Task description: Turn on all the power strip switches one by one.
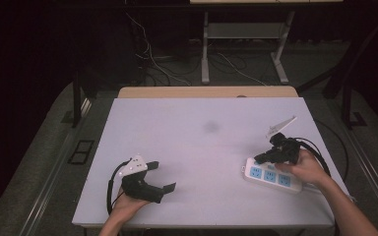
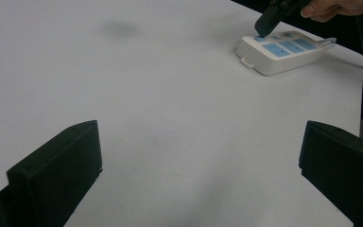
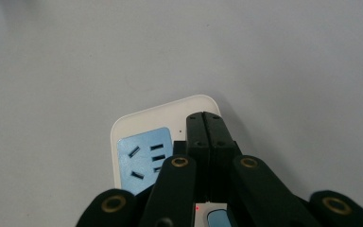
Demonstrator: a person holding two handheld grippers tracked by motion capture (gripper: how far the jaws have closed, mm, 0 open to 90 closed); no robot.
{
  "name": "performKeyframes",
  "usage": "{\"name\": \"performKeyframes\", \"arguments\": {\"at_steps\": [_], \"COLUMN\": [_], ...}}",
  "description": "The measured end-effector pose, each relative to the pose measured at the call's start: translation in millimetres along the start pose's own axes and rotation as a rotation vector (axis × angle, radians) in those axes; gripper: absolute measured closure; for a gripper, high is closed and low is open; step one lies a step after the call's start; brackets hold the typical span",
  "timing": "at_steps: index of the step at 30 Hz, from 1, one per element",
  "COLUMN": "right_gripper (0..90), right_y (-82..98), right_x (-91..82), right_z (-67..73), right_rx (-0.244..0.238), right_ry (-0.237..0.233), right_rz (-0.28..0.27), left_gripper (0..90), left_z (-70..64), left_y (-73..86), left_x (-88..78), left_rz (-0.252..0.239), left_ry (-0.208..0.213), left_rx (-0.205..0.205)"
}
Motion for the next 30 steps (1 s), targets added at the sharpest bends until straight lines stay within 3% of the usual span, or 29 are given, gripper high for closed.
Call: {"name": "performKeyframes", "arguments": {"at_steps": [12,30], "right_gripper": [90.0,90.0], "right_y": [1.8,2.1], "right_x": [0.4,3.2], "right_z": [-0.9,2.9], "right_rx": [0.019,-0.010], "right_ry": [-0.013,0.035], "right_rz": [-0.026,-0.023], "left_gripper": [0.0,0.0], "left_z": [-0.6,-1.5], "left_y": [0.0,-0.2], "left_x": [0.3,0.9], "left_rz": [0.002,0.003], "left_ry": [0.001,0.004], "left_rx": [0.003,0.007]}}
Point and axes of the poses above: each handheld gripper's, and its own axes: x roughly forward along the jaws, y roughly out of its underside, z roughly to its left, the point moved 5 cm from there along x, roughly forward along the jaws, and after that the axes turned 9 degrees about x, right-handed, at the moved point
